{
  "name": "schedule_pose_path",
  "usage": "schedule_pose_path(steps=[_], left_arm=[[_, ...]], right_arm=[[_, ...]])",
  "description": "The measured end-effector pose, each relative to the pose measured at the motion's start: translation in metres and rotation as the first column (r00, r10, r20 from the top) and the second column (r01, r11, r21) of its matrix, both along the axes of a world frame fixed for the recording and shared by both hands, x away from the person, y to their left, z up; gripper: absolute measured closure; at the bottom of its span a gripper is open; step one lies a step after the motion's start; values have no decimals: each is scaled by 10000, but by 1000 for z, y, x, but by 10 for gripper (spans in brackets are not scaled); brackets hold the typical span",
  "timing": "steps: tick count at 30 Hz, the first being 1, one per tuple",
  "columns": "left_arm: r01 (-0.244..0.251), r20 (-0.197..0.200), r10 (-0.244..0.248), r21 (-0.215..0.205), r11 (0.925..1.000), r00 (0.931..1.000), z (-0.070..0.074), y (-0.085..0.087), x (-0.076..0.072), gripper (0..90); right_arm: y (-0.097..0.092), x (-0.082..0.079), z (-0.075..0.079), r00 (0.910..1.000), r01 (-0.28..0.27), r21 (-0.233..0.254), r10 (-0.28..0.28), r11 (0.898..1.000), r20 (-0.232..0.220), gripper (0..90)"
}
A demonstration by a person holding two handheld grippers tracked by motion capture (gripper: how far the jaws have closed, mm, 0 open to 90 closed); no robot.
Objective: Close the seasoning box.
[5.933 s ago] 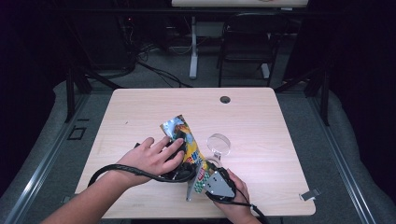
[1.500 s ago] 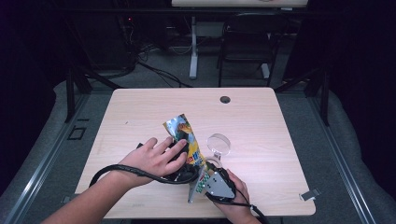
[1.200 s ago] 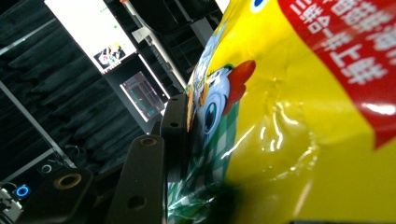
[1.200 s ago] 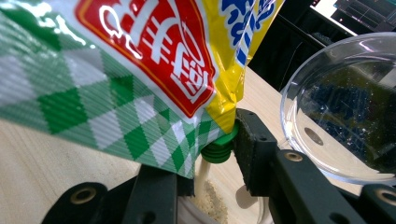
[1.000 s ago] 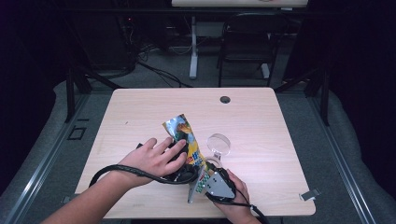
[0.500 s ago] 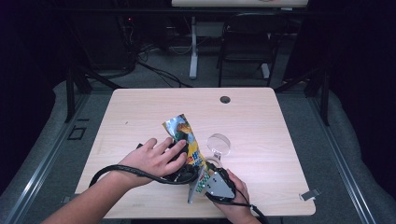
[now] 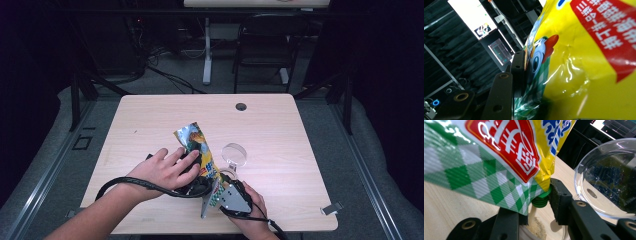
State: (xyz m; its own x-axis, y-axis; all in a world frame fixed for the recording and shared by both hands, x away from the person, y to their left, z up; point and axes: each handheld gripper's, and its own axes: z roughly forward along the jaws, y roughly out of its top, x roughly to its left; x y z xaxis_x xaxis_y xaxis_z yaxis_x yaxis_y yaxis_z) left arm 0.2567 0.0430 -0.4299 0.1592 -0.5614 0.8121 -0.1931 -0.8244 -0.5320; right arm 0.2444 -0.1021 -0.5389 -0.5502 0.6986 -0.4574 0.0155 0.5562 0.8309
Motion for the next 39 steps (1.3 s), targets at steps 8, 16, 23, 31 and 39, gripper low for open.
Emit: schedule_pose_path(steps=[8,16,23,31,39], left_arm=[[97,36,-97,-65,9999,9999,-1,0,0,672],[96,20,-96,-65,9999,10000,-1,0,0,673],[30,-18,-30,-34,10000,10000,-1,0,0,674],[17,-66,-18,-123,9999,10000,-1,0,-1,677],[58,-90,-60,-177,9998,9999,-1,0,-1,682]], right_arm=[[0,0,0,10000,-4,-10,4,10000,0,699],[0,0,0,10000,1,1,-1,10000,13,700],[0,0,0,10000,-15,-5,15,10000,10,699],[0,0,0,10000,-11,2,11,10000,21,699],[0,-1,0,10000,-30,-13,30,10000,16,699]])
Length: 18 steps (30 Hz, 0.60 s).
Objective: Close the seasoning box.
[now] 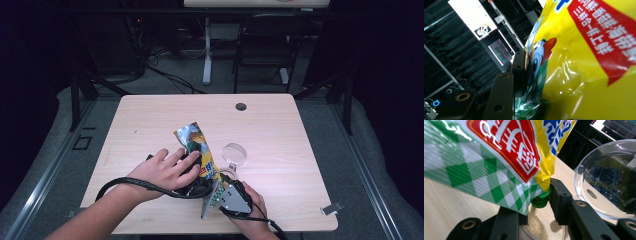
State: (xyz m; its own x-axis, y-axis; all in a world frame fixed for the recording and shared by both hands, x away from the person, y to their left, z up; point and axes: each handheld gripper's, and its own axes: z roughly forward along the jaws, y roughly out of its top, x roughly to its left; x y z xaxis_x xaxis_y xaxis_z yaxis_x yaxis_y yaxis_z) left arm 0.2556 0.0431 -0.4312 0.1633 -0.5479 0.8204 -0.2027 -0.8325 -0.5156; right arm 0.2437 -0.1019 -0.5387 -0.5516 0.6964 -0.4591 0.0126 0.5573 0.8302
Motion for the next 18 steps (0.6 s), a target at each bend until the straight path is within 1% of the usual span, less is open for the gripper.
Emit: schedule_pose_path(steps=[6,7,8,18], left_arm=[[36,4,-36,-17,10000,10000,0,0,0,687],[116,56,-116,-45,9999,9999,-1,0,0,687],[39,0,-39,-11,10000,10000,0,0,0,687],[82,-9,-82,-31,10000,10000,-1,0,0,691]], right_arm=[[0,0,0,10000,19,14,-19,10000,48,699],[0,0,0,10000,6,5,-6,10000,19,699],[0,0,0,10000,4,5,-4,10000,14,699],[0,0,0,10000,-8,4,8,10000,6,699]])
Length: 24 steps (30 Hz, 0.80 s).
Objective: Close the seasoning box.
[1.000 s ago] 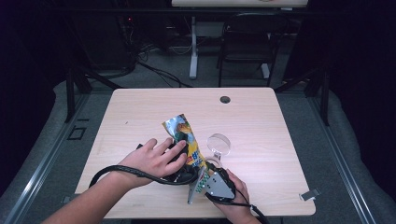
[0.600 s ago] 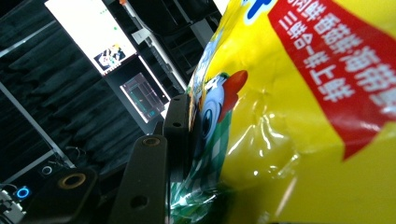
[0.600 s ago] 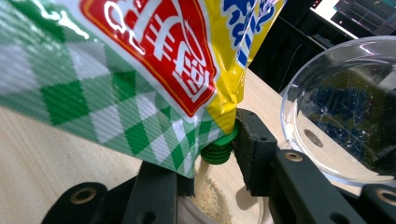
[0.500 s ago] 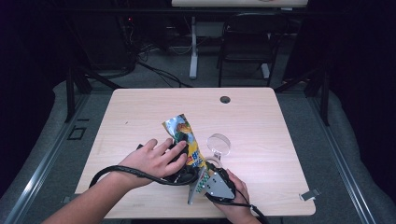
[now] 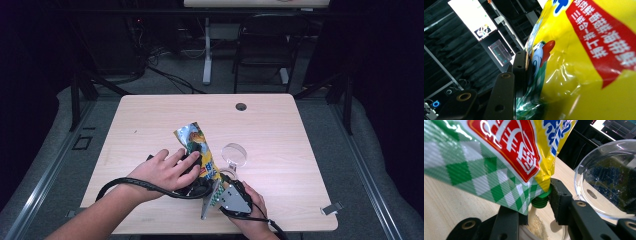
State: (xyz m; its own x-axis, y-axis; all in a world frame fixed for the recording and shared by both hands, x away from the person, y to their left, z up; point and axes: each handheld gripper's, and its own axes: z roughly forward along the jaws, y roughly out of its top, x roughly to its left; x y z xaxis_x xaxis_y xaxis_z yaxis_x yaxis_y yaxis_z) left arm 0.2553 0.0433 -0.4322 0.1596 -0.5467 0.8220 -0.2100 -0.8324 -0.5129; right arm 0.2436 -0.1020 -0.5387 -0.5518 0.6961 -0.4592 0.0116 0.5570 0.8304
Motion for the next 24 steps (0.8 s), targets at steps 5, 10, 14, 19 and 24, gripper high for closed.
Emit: schedule_pose_path(steps=[5,10,14,19,24], left_arm=[[1,-5,-1,4,10000,10000,0,0,0,691],[-3,7,3,8,10000,10000,0,0,0,691],[-72,109,70,245,9997,9999,2,-1,-1,691],[20,35,-20,61,10000,10000,1,-1,0,691],[-41,46,40,126,9999,10000,1,-1,0,691]], right_arm=[[0,0,0,10000,7,-3,-7,10000,16,699],[0,0,0,10000,6,-14,-6,10000,13,699],[0,0,0,10000,15,1,-15,10000,62,699],[0,0,0,10000,16,2,-16,10000,78,699],[0,0,0,10000,17,-3,-17,10000,71,699]])
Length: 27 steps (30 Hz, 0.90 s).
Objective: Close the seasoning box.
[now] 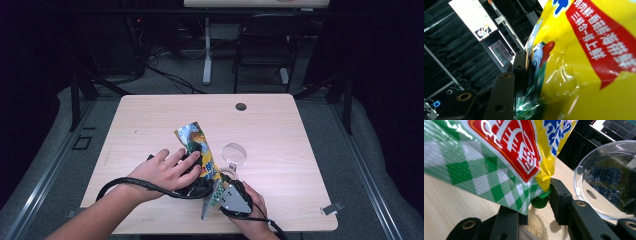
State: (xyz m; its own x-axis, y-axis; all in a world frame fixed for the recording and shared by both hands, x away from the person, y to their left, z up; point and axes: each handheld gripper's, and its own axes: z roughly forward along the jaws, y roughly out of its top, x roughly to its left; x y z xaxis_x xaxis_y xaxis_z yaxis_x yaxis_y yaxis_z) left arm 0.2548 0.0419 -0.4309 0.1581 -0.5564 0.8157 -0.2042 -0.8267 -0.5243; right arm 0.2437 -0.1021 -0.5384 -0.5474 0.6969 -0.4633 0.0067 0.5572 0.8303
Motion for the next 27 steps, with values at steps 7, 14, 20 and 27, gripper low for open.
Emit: schedule_pose_path(steps=[7,14,20,27], left_arm=[[28,46,-28,85,10000,10000,0,0,0,691],[-28,-8,28,-14,10000,10000,-2,1,0,694],[-137,-68,136,-89,9999,9999,-3,3,0,701],[-295,-274,286,-314,9991,9992,-7,7,1,719]], right_arm=[[0,0,0,10000,3,1,-3,10000,2,699],[0,0,0,10000,-7,-14,7,10000,-1,699],[0,0,0,10000,-9,-17,9,10000,5,700],[1,0,-1,10000,-41,-73,41,10000,66,700]])
